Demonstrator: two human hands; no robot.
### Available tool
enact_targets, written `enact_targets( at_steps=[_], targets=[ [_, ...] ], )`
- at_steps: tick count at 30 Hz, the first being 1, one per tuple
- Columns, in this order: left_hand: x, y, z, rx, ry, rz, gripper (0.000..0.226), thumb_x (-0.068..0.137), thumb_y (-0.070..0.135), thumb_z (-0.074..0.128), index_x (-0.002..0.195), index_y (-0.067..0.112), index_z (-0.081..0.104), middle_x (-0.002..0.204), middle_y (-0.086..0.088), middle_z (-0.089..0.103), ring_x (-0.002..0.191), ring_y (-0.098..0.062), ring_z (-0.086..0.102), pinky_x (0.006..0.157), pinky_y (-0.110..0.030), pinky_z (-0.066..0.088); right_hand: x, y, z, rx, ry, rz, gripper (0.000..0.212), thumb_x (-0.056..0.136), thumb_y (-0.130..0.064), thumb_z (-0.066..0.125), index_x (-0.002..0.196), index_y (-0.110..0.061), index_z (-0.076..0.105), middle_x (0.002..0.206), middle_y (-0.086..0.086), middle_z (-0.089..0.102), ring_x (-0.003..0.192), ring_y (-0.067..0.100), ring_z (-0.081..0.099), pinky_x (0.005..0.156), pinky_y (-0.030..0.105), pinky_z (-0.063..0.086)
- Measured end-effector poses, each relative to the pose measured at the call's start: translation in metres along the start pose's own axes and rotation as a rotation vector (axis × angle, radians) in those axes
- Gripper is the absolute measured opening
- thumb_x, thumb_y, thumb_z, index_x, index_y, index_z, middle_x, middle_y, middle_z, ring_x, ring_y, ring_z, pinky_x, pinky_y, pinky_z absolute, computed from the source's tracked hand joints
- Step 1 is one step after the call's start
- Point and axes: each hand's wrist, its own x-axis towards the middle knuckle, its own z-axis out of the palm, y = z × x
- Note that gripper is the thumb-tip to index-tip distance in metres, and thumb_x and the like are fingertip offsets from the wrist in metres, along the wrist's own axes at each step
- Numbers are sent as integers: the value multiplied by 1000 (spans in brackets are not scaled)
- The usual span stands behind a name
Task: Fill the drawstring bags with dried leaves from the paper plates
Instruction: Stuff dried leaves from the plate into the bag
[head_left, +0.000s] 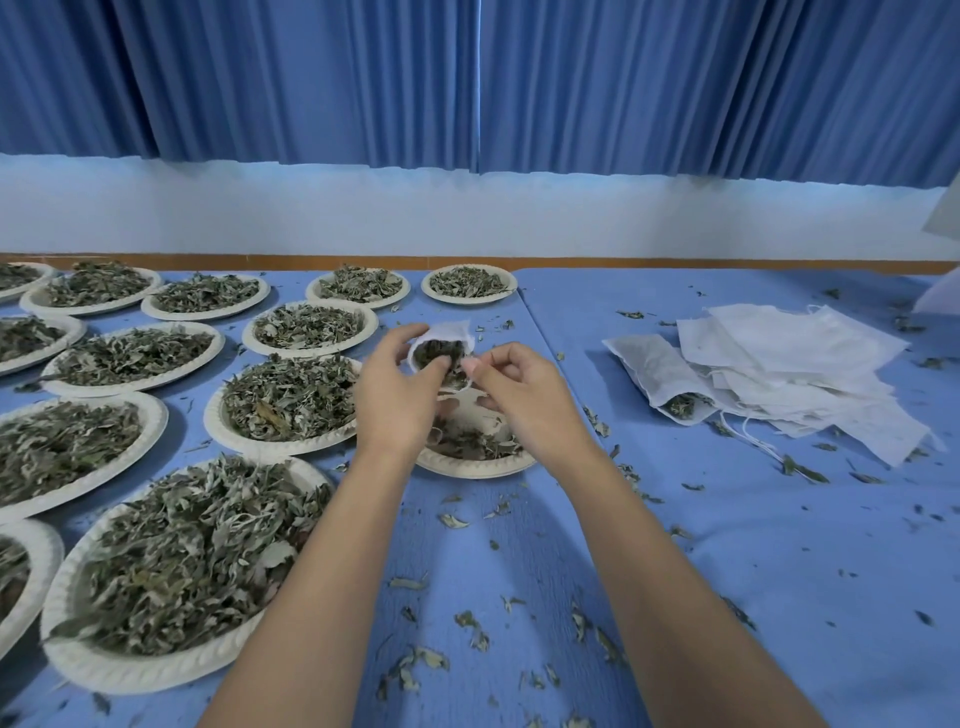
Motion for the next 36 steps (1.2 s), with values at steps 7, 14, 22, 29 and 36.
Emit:
enact_targets(
  at_steps=[7, 14, 22, 29, 36],
  targets=[
    [3, 3, -5, -283, 106, -131, 29, 99, 11, 49, 124, 16, 62, 85, 1, 57, 67, -18, 64, 63, -24, 58, 0, -15, -28, -828, -221, 69, 25, 79, -41, 69, 101, -27, 69, 96, -14, 58, 94, 3, 50, 62, 18, 38],
    [-1, 11, -9, -7, 133, 44, 31, 101, 21, 43, 126, 23, 61, 84, 2, 68, 71, -11, 70, 70, -38, 53, 0, -15, -13, -979, -326, 91, 26, 78, -17, 77, 104, -18, 73, 86, -6, 52, 84, 13, 51, 68, 21, 40],
    [8, 14, -15, 41, 177, 190, 30, 100, 23, 46, 125, 31, 61, 54, 7, 55, 47, -16, 42, 48, -26, 35, 8, 6, 3, -809, -1, -28, 24, 84, -19, 71, 108, -15, 71, 104, 7, 70, 100, 20, 63, 84, 29, 50],
    [11, 11, -20, -9, 155, 119, 29, 100, 22, 47, 123, 27, 63, 39, 12, 49, 45, -15, 39, 49, -24, 34, 11, 8, -7, -828, -40, -32, 40, 98, -25, 43, 138, -22, 50, 134, 9, 56, 113, 23, 57, 90, 31, 44],
    [10, 17, -22, 40, 139, 161, 29, 100, 24, 47, 123, 31, 62, 54, 8, 57, 51, -20, 46, 51, -26, 37, 10, 3, 4, -766, -407, 32, 51, 96, -19, 47, 146, -24, 37, 148, 0, 42, 127, 19, 44, 78, 16, 32]
  ],
)
